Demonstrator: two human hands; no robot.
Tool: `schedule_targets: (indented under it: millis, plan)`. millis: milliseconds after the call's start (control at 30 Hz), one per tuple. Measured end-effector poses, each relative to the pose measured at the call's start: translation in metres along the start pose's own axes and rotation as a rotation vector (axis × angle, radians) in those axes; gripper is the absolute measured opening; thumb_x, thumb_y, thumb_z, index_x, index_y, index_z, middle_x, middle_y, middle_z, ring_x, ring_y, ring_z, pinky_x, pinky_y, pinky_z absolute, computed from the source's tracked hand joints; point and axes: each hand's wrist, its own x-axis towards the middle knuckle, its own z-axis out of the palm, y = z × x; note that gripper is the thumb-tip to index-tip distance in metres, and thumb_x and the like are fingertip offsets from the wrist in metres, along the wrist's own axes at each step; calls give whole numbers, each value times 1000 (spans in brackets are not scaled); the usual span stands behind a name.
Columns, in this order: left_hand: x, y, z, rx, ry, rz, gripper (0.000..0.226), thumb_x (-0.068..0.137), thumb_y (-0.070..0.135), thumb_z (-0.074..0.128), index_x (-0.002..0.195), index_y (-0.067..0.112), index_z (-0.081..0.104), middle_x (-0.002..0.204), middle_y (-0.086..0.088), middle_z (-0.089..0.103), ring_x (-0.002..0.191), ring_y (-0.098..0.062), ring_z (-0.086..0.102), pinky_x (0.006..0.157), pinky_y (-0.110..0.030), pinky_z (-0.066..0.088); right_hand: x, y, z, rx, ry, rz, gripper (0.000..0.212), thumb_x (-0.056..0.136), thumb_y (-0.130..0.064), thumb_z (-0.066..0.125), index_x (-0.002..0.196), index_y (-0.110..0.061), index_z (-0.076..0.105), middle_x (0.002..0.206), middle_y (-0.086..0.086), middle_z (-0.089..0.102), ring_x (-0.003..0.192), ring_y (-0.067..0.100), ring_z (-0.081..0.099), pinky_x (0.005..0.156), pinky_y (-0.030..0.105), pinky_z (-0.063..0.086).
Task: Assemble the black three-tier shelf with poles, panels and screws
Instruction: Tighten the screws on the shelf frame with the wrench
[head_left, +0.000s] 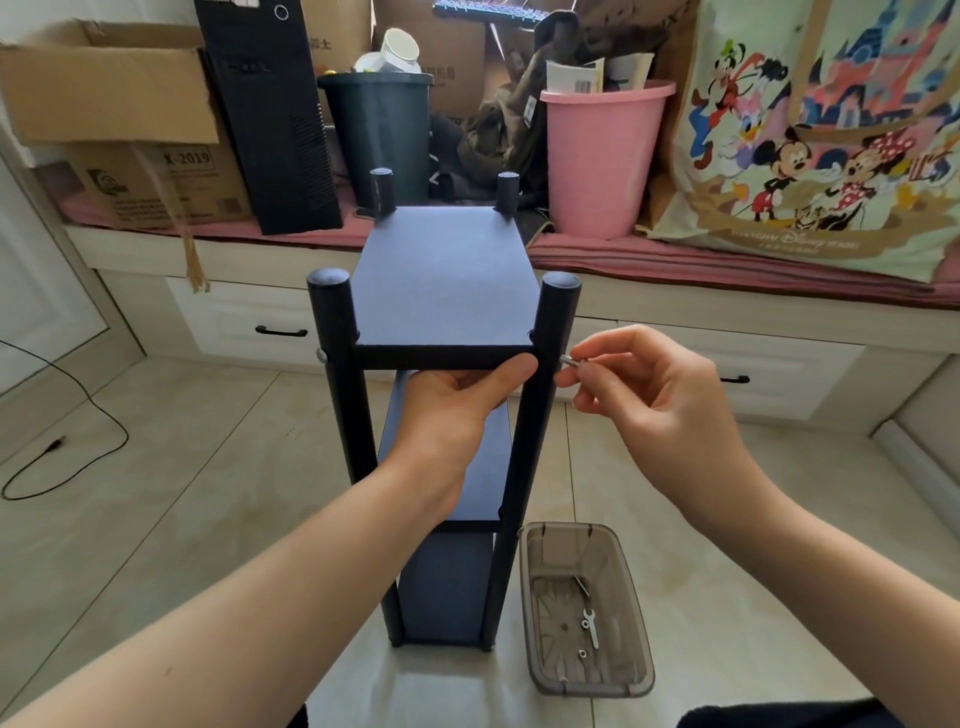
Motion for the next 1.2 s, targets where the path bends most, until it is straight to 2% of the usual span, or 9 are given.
schedule_targets:
  millis: [133, 233, 367, 500, 600, 700, 867, 1033, 1200]
  plan:
    - [0, 0, 0, -3, -7, 7, 38, 67, 33, 78, 104, 23, 74, 100, 10, 78, 98, -4, 71, 95, -28, 53, 1, 0, -1, 16, 4, 14, 12, 94, 1, 60, 94, -10, 66, 81, 2, 76, 69, 9, 68, 75, 23, 57]
    - [0, 0, 0, -2, -4, 9, 36, 71, 31, 78, 106, 22, 74, 100, 9, 78, 98, -5, 71, 92, -26, 54, 1, -1, -1, -9, 7, 0, 11, 93, 0, 61, 95, -9, 66, 82, 2, 76, 70, 13, 69, 76, 27, 58]
    - [0, 0, 0, -5, -12, 10, 46, 64, 36, 76, 107, 20, 74, 101, 6, 78, 100, -8, 72, 89, -23, 54, 1, -2, -2, -37, -3, -15, 12, 91, 0, 64, 93, -12, 67, 81, 1, 76, 71, 16, 70, 76, 30, 59]
    - [0, 0, -1, -3, -4, 0, 31, 77, 26, 78, 107, 22, 74, 102, 5, 78, 100, -9, 72, 87, -23, 55, 2, -4, -2, -16, -8, 1, 14, 91, 1, 63, 92, -12, 67, 81, 1, 76, 72, 14, 70, 75, 26, 58]
    - [0, 0, -1, -6, -2, 0, 38, 72, 30, 78, 109, 21, 73, 102, 6, 78, 101, -10, 71, 89, -24, 55, 2, -5, -2, -3, -12, 13, 13, 92, 1, 62, 93, -11, 67, 82, 2, 76, 74, 12, 71, 75, 22, 57]
    - [-1, 1, 0, -11, -2, 3, 46, 63, 37, 76, 107, 23, 73, 102, 6, 78, 101, -10, 72, 90, -26, 55, 1, -6, -2, -14, -10, 18, 11, 92, 0, 62, 95, -10, 67, 82, 2, 76, 74, 15, 71, 77, 25, 58]
    - [-1, 1, -1, -17, -6, 14, 44, 63, 36, 76, 105, 23, 73, 100, 7, 78, 99, -8, 72, 85, -22, 56, 0, -6, -2, -122, -1, -34, 13, 92, -1, 64, 94, -14, 67, 81, -1, 75, 74, 15, 70, 77, 30, 59]
    - [-1, 1, -1, -13, 4, 14, 44, 62, 38, 76, 104, 25, 73, 100, 8, 78, 99, -8, 72, 85, -22, 56, 1, -5, -1, -173, 5, -58, 15, 92, -1, 64, 94, -15, 67, 79, -3, 74, 71, 13, 68, 73, 26, 57]
    - [0, 1, -1, -13, -1, 4, 39, 69, 33, 78, 106, 22, 73, 101, 7, 78, 100, -8, 72, 84, -21, 55, 4, -7, -3, -17, -4, 44, 11, 92, -1, 63, 93, -10, 68, 79, 0, 76, 71, 15, 70, 74, 23, 59]
